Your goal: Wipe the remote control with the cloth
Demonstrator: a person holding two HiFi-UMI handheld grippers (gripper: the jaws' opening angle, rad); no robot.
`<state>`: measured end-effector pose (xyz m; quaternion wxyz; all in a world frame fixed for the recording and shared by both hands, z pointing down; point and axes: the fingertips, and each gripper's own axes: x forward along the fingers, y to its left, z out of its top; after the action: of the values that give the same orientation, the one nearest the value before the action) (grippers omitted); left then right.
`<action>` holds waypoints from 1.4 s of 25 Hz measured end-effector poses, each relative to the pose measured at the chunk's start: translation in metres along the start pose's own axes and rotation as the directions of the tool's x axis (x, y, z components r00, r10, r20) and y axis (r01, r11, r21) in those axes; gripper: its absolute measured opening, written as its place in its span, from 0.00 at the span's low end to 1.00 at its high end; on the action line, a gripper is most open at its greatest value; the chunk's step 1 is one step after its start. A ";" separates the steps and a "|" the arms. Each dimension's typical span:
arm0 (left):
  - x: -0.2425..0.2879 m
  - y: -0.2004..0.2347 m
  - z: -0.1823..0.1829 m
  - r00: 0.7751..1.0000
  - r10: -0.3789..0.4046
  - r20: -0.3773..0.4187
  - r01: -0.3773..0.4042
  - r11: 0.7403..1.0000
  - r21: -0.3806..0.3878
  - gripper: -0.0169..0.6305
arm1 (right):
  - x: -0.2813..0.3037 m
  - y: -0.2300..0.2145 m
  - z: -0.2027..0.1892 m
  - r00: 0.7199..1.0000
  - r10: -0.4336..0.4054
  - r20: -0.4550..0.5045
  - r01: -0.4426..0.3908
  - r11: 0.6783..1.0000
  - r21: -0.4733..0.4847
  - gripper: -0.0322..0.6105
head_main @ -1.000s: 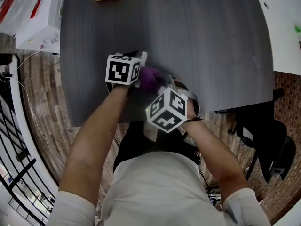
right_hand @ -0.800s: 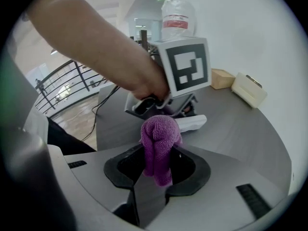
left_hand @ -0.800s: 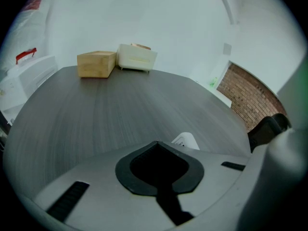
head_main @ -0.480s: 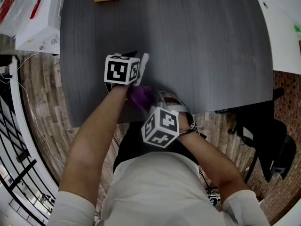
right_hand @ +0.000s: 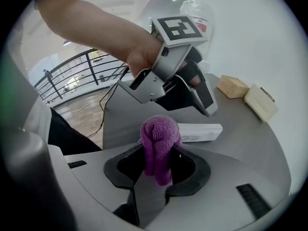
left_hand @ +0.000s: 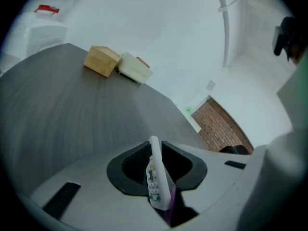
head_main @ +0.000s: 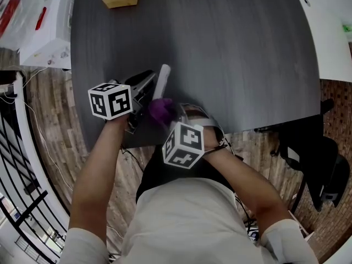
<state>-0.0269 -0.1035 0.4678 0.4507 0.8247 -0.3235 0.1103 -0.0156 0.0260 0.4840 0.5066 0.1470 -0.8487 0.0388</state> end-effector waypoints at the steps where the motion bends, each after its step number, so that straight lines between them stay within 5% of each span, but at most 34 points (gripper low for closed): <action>1: 0.001 -0.003 -0.005 1.000 -0.001 -0.025 0.001 1.000 0.025 0.13 | 0.002 0.000 0.000 1.000 0.000 -0.004 0.000 1.000 -0.006 0.26; 4: 0.007 0.000 -0.017 0.995 0.052 -0.080 -0.043 0.993 0.114 0.17 | 0.010 0.002 0.000 1.000 0.002 -0.024 -0.003 0.999 -0.033 0.26; 7: 0.009 0.013 -0.026 0.989 0.105 -0.101 -0.093 0.989 0.116 0.17 | 0.013 0.000 -0.003 0.999 0.008 -0.037 -0.009 0.999 -0.041 0.26; 11: -0.004 0.024 -0.032 0.989 0.131 -0.075 -0.127 0.990 0.057 0.17 | 0.005 -0.014 -0.012 0.999 0.017 -0.028 -0.015 0.999 0.046 0.26; 13: -0.017 0.026 -0.032 0.984 0.169 -0.052 -0.162 0.980 0.113 0.17 | -0.002 -0.030 -0.017 1.000 0.006 -0.018 -0.004 0.994 0.109 0.26; 19: -0.036 0.016 -0.058 0.959 0.270 -0.085 -0.199 0.857 0.476 0.17 | -0.006 -0.107 -0.011 0.994 -0.107 -0.031 0.111 0.973 0.202 0.26; 26: -0.042 0.010 -0.076 0.961 0.254 -0.111 -0.137 0.785 0.604 0.21 | 0.029 -0.139 0.012 0.992 -0.078 -0.101 0.094 0.981 0.168 0.26; 31: -0.036 0.021 -0.099 0.927 0.302 -0.225 -0.063 0.712 0.699 0.26 | 0.036 -0.138 0.011 0.985 -0.082 -0.154 0.098 0.990 0.097 0.26; 35: -0.030 0.027 -0.098 0.914 0.336 -0.227 -0.078 0.696 0.714 0.26 | 0.037 -0.133 0.014 0.980 -0.090 -0.175 0.096 0.995 0.022 0.26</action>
<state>-0.0557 -0.0206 0.5276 0.1433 0.8578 -0.2681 0.4143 -0.0057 -0.1112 0.4984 0.5775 0.1903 -0.7929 0.0407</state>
